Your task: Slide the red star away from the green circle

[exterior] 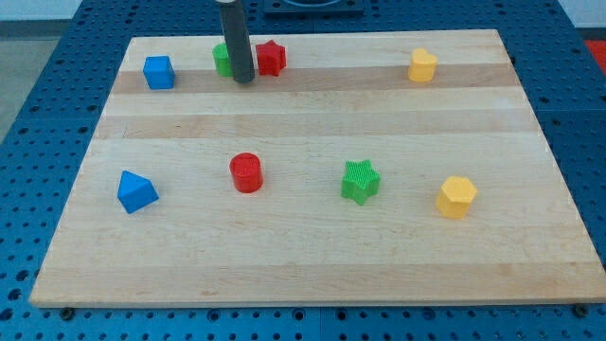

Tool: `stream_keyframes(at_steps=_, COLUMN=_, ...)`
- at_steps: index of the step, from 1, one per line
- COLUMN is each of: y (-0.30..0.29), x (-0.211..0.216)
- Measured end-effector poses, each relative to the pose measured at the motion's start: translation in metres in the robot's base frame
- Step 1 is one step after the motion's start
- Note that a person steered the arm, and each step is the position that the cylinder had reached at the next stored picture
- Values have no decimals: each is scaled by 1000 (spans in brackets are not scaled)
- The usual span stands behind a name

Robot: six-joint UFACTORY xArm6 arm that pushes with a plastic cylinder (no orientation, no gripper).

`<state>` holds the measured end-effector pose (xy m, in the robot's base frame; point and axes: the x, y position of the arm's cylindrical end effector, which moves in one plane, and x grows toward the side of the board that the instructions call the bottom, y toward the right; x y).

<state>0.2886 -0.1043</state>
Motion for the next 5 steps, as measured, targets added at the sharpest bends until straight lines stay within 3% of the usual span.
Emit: stream_keyframes(at_steps=5, y=34, x=-5)
